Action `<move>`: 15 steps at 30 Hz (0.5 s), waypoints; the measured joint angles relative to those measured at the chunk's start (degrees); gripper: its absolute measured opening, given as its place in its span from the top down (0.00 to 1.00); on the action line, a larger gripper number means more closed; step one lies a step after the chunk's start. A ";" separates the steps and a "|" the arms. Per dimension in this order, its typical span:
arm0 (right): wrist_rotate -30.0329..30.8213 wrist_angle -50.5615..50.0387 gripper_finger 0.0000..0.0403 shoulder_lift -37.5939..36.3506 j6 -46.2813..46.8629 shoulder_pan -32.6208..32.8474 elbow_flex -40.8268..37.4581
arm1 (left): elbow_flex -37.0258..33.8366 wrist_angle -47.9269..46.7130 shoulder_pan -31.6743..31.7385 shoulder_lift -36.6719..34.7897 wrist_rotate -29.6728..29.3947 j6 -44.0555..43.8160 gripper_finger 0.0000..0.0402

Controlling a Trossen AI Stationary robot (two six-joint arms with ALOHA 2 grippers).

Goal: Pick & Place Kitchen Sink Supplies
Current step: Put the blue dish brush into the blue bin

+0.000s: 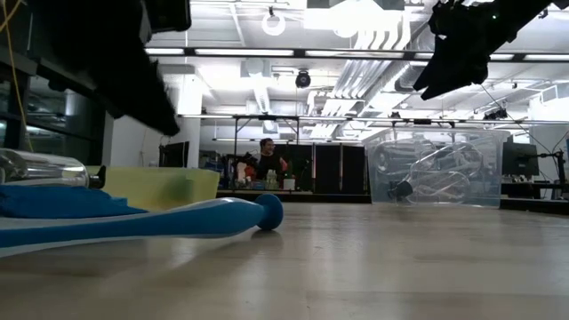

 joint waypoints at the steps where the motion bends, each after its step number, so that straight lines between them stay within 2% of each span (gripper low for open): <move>1: 0.24 -0.06 0.32 0.00 0.16 0.30 0.00 | -0.02 0.08 0.01 0.45 1.11 0.63 0.67; 7: 0.99 -0.38 0.32 0.03 1.27 1.70 0.00 | -0.06 7.07 0.04 4.77 8.49 4.05 0.67; 12: 1.29 -0.85 0.32 0.04 1.66 2.40 0.00 | 0.06 10.86 0.02 6.62 11.64 3.49 0.67; 15: 1.36 -1.07 0.32 0.05 2.43 2.61 0.00 | -0.03 12.86 0.04 6.91 11.60 1.02 0.67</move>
